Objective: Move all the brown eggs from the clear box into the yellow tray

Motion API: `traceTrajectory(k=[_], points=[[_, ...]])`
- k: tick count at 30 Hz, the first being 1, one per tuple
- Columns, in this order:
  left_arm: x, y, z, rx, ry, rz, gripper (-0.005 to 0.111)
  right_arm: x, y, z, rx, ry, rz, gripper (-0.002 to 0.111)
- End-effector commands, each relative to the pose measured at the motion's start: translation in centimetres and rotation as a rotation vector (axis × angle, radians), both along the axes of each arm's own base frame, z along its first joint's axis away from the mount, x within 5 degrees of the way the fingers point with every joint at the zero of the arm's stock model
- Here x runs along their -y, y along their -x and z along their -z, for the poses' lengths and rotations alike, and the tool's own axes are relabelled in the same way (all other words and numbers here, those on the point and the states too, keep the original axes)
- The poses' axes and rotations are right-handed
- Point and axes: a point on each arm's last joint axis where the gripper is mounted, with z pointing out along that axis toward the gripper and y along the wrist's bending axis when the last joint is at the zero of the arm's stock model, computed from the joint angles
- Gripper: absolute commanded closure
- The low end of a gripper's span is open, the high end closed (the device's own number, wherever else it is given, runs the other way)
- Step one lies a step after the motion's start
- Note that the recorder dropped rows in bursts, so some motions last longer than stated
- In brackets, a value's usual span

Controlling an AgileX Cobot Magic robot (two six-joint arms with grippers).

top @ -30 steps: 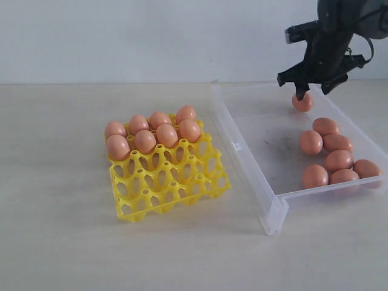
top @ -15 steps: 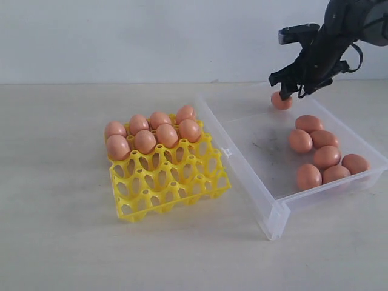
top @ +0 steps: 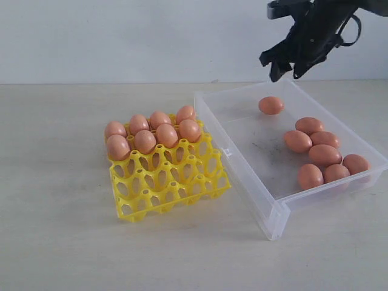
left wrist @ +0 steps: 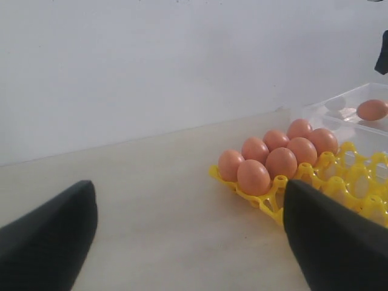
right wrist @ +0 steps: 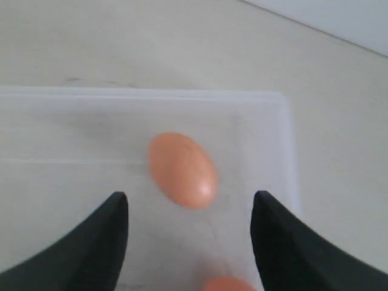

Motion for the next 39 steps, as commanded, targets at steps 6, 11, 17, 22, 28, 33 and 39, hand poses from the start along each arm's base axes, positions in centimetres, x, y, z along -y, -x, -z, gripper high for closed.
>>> traceTrajectory(k=[6,11,17,22,28,33,39], points=[[0.0,0.0,0.1,-0.002,0.014,0.006,0.029,-1.2,-0.4,3.6,-0.021,0.086,-0.292,0.055],[0.0,0.0,0.1,-0.002,0.014,0.006,0.029,-0.9,-0.8,3.9,0.028,0.154,-0.376,0.055],[0.0,0.0,0.1,-0.002,0.014,0.006,0.029,-1.0,-0.9,4.0,0.049,0.169,-0.411,0.056],[0.0,0.0,0.1,-0.002,0.014,0.006,0.029,-0.8,-0.8,4.1,0.048,0.237,-0.502,0.056],[0.0,0.0,0.1,-0.002,0.014,0.006,0.029,-0.6,-1.2,5.9,0.039,0.268,-0.521,0.074],[0.0,0.0,0.1,-0.002,0.014,0.006,0.029,-0.4,-2.0,6.3,0.105,0.327,-0.517,0.061],[0.0,0.0,0.1,-0.002,0.014,0.006,0.029,-0.8,-2.3,6.4,0.156,0.379,-0.578,0.054]])
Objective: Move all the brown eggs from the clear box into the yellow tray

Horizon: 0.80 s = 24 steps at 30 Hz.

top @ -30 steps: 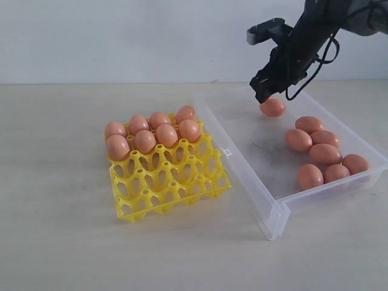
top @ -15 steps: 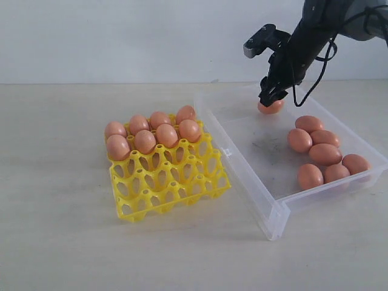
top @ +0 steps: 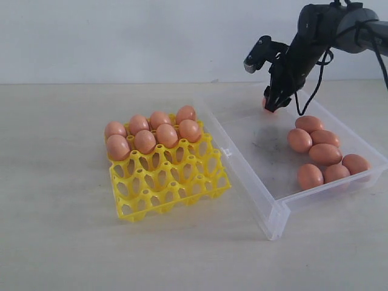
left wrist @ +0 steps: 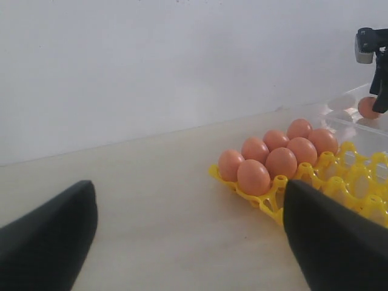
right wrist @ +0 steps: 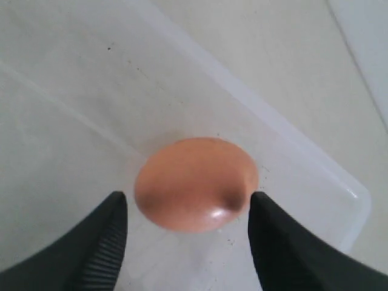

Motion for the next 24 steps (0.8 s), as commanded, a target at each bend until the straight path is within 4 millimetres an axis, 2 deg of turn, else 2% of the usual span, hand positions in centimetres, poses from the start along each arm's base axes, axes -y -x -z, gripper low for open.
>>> traceTrajectory(k=[1,3,5,8,13,19,24], points=[[0.0,0.0,0.1,-0.002,0.014,0.006,0.029,-0.2,-0.7,-0.4,0.091,0.002,-0.009,0.054],[0.0,0.0,0.1,-0.002,0.014,0.006,0.029,-0.3,-1.2,0.3,0.108,-0.097,0.146,0.054],[0.0,0.0,0.1,-0.002,0.014,0.006,0.029,-0.4,-1.5,0.2,0.107,-0.208,0.322,0.054],[0.0,0.0,0.1,-0.002,0.014,0.006,0.029,-0.4,-1.5,0.2,0.080,-0.303,0.471,0.054],[0.0,0.0,0.1,-0.002,0.014,0.006,0.029,-0.4,-1.1,0.5,0.028,-0.284,0.474,0.054],[0.0,0.0,0.1,-0.002,0.014,0.006,0.029,-0.1,-1.1,0.5,0.013,-0.316,0.573,0.054],[0.0,0.0,0.1,-0.002,0.014,0.006,0.029,0.2,-0.6,0.8,-0.007,-0.190,0.454,0.054]])
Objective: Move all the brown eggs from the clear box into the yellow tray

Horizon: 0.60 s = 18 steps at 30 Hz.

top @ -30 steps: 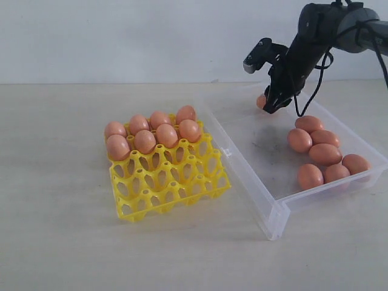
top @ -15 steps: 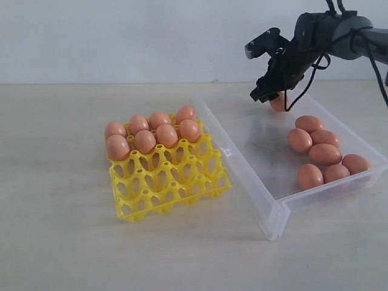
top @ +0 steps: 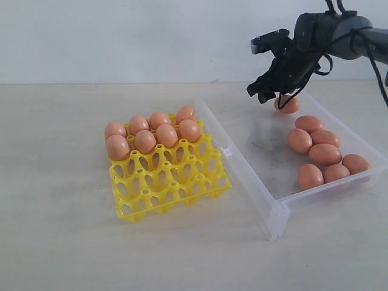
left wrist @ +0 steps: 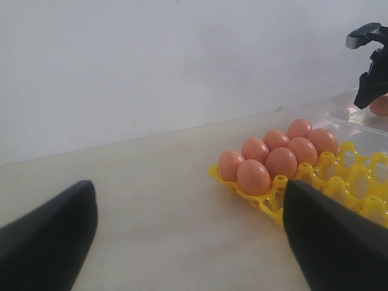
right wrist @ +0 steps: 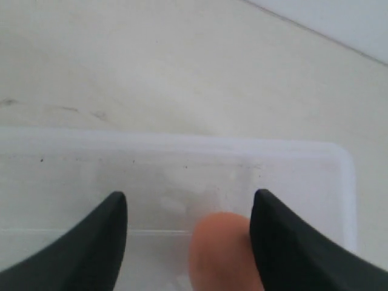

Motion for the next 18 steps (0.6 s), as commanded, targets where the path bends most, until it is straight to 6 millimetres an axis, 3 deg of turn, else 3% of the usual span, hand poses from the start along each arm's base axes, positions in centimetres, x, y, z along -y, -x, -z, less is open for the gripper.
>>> traceTrajectory(k=[1,6,13,18], points=[[0.0,0.0,0.1,-0.002,0.014,0.006,0.029,0.5,0.5,-0.1,-0.047,0.127,-0.117,0.054],[0.0,0.0,0.1,-0.002,0.014,0.006,0.029,1.2,0.6,-0.2,-0.062,0.205,-0.121,0.054],[0.0,0.0,0.1,-0.002,0.014,0.006,0.029,0.8,1.0,-3.7,-0.007,0.144,-0.063,0.054],[0.0,0.0,0.1,-0.002,0.014,0.006,0.029,1.3,1.7,-3.3,-0.100,0.120,0.031,0.054]])
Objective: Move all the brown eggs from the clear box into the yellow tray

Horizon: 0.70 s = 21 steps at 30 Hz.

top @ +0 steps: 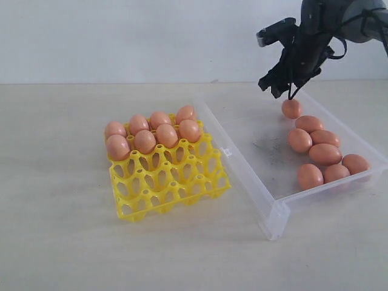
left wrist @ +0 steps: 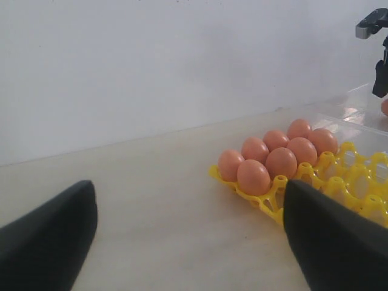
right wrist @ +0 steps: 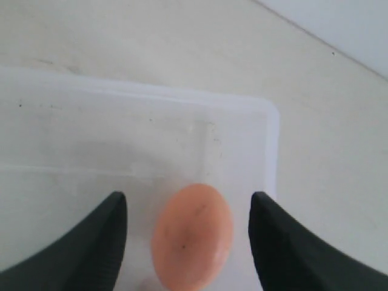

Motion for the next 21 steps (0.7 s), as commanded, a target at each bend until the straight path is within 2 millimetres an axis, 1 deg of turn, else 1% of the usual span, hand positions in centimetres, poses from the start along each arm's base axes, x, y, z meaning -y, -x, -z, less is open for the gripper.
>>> traceTrajectory(k=[1,3,6,11,16,21], points=[[0.04,0.02,0.11,-0.002,0.014,0.006,0.029,0.17,0.56,-0.05,-0.064,-0.008,0.055,0.054],[0.04,0.02,0.11,-0.002,0.014,0.006,0.029,0.00,0.61,-0.03,-0.072,-0.046,0.091,0.054],[0.04,0.02,0.11,-0.002,0.014,0.006,0.029,-0.03,0.54,-0.06,-0.067,-0.098,0.187,0.054],[0.04,0.02,0.11,-0.002,0.014,0.006,0.029,0.08,0.72,0.02,-0.089,-0.141,0.309,0.054],[0.04,0.02,0.11,-0.002,0.014,0.006,0.029,0.07,0.70,0.01,-0.087,-0.153,0.332,0.054],[0.04,0.02,0.11,-0.002,0.014,0.006,0.029,0.31,0.59,0.70,-0.091,-0.118,0.331,0.054]])
